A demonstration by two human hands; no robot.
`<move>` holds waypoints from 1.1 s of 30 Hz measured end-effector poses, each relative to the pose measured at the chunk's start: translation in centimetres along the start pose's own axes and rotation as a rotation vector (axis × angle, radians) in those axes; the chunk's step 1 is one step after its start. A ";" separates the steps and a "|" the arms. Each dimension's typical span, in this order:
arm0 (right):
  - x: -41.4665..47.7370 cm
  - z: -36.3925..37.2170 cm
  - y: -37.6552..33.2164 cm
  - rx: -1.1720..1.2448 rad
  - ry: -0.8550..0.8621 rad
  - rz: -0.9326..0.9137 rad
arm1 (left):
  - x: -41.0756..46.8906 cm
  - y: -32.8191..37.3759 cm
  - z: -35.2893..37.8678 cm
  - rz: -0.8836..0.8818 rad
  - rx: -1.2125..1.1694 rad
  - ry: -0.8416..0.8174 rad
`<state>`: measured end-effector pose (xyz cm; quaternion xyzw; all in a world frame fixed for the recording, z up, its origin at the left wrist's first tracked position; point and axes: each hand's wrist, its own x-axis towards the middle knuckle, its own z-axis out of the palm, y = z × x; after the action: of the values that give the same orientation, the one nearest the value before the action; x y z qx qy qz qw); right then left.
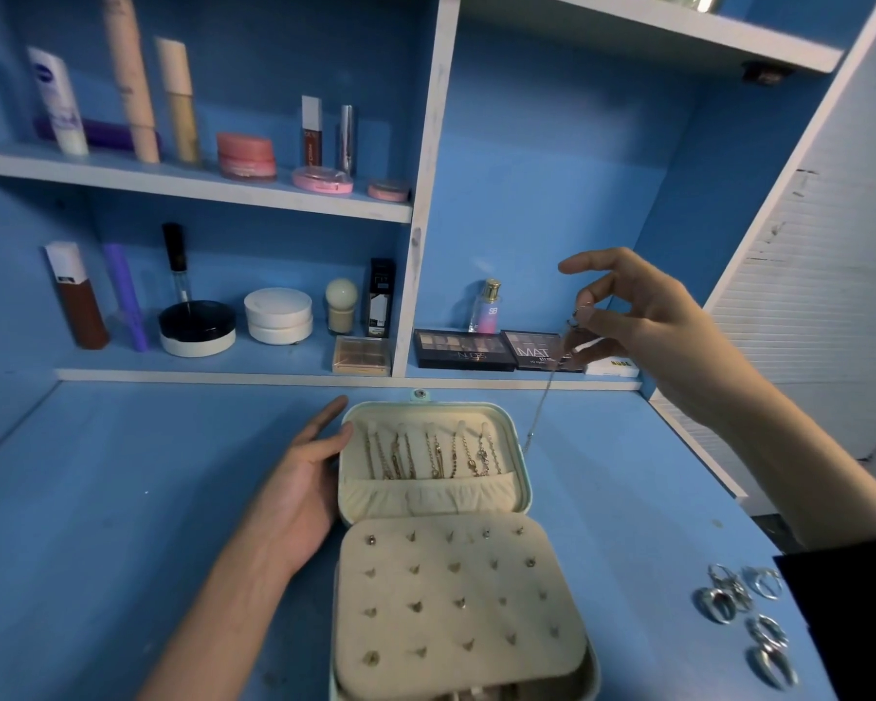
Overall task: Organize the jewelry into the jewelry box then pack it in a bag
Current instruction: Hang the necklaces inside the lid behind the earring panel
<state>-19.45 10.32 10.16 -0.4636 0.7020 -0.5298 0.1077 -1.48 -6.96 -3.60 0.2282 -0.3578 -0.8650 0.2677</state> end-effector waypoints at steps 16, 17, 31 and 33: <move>0.0 0.2 -1.7 -0.136 -0.020 -0.120 | 0.0 0.0 -0.1 -0.002 0.014 -0.004; 0.1 0.2 -2.0 -0.107 -0.021 -0.124 | 0.0 0.0 -0.1 -0.001 0.016 -0.003; 2.6 2.6 -4.9 0.084 -0.087 -0.185 | -0.3 0.2 0.0 -0.028 0.043 -0.021; 2.8 3.5 -4.8 0.094 -0.118 -0.164 | -0.3 0.2 0.0 -0.030 0.039 -0.021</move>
<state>-16.15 5.93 13.70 -0.5444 0.6285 -0.5409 0.1268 -1.21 -6.89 -3.35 0.2297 -0.3737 -0.8642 0.2465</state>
